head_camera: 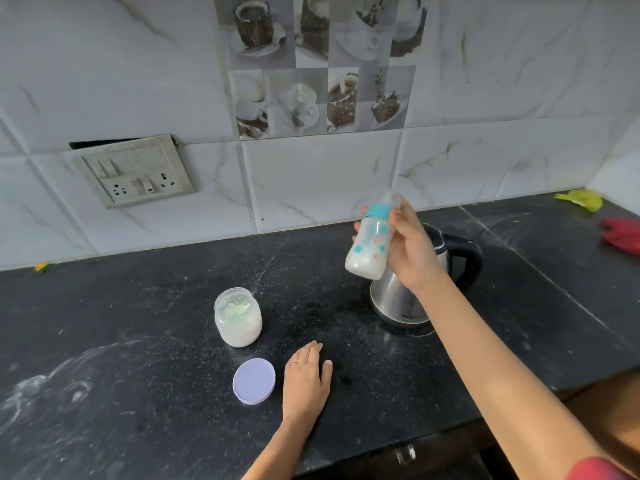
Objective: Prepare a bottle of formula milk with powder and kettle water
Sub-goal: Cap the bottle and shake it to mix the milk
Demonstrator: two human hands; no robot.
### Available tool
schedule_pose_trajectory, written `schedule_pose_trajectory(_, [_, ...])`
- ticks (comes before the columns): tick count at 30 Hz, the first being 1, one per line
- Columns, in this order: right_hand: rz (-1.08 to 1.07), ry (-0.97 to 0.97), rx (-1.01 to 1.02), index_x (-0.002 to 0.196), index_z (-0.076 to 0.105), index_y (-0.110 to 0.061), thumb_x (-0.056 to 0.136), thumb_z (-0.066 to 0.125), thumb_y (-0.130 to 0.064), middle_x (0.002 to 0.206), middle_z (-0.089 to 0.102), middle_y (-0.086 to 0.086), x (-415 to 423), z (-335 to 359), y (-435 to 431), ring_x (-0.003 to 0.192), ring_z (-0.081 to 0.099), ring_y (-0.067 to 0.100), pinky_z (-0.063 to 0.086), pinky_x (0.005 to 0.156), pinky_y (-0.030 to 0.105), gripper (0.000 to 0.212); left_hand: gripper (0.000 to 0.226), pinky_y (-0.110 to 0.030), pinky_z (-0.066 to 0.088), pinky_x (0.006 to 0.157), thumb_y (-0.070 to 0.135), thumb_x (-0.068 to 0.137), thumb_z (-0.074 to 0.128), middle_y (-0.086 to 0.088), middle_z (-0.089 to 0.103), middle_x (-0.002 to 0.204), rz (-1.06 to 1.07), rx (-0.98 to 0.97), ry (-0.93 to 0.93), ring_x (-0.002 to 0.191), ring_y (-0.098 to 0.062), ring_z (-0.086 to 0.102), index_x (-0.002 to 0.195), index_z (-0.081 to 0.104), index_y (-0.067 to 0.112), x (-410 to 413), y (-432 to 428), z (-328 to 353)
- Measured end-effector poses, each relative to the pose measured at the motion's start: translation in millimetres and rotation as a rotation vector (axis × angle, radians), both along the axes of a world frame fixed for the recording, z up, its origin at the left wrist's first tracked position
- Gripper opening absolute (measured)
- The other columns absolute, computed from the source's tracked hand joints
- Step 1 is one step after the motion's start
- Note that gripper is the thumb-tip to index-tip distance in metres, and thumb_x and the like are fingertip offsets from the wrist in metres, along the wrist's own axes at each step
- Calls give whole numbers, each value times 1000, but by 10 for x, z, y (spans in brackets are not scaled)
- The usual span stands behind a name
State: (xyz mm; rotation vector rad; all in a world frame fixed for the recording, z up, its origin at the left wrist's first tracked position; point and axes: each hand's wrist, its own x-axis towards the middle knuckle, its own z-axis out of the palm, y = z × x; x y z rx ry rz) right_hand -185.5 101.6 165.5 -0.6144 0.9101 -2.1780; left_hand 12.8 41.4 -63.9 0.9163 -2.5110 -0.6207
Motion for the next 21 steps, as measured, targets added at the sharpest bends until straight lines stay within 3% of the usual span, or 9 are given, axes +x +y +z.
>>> schedule_pose_trajectory(4, [-158,-193,-106,110,46,-22,93,56,-14,107,61,15,-59,48,-36,85,69,31,57,80,47,22,38,-31,35,106,31,95,51,1,55,135,0,1,-1,125,-17,49,129,57,14,7,4,1])
schedule_pose_trajectory(8, [22,20,5,116,48,-20,87,60,-16,110,61,18,15,-35,-50,91,64,38,52,85,53,31,39,-31,32,108,32,96,49,2,53,137,1,21,0,127,-17,47,131,55,15,9,5,11])
schedule_pose_trajectory(12, [-173,-159,-78,109,47,-21,97,49,-12,104,61,12,-2,-45,-164,88,66,32,55,82,48,14,38,-31,32,107,32,96,50,1,54,136,1,21,0,126,-17,48,130,56,15,11,8,32])
schedule_pose_trajectory(17, [21,59,81,135,41,-21,83,65,-13,118,53,22,75,-219,-162,89,65,41,47,90,56,59,39,-30,30,108,33,97,48,2,53,138,0,34,17,127,-16,46,131,55,15,17,6,30])
schedule_pose_trajectory(21, [-85,-37,15,127,40,-16,95,55,-15,112,57,20,72,-204,-220,87,68,33,54,84,50,35,41,-29,28,110,34,97,46,1,51,140,-9,36,12,129,-15,45,133,53,15,20,8,36])
